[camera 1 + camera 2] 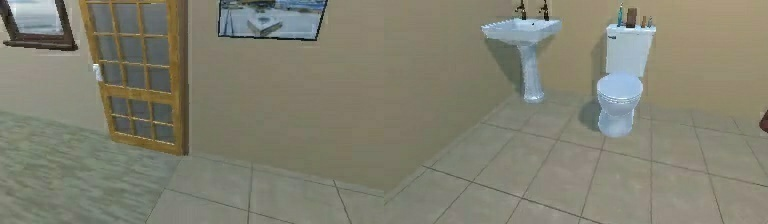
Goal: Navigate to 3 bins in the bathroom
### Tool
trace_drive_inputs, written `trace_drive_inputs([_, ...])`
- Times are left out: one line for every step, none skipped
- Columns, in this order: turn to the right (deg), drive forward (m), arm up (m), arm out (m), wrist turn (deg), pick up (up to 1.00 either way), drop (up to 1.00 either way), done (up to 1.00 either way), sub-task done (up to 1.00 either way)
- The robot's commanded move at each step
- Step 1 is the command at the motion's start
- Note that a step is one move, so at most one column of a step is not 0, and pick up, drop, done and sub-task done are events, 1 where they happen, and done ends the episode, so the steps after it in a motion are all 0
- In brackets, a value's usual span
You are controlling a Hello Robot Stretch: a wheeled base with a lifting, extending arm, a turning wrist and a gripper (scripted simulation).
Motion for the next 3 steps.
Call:
trace_drive_inputs([6.0, 0.00, 0.00, 0.00, 0.0, 0.00, 0.00, 0.00, 0.00])
trace_drive_inputs([0.0, 0.10, 0.00, 0.00, 0.0, 0.00, 0.00, 0.00, 0.00])
trace_drive_inputs([-30.0, 0.00, 0.00, 0.00, 0.0, 0.00, 0.00, 0.00, 0.00])
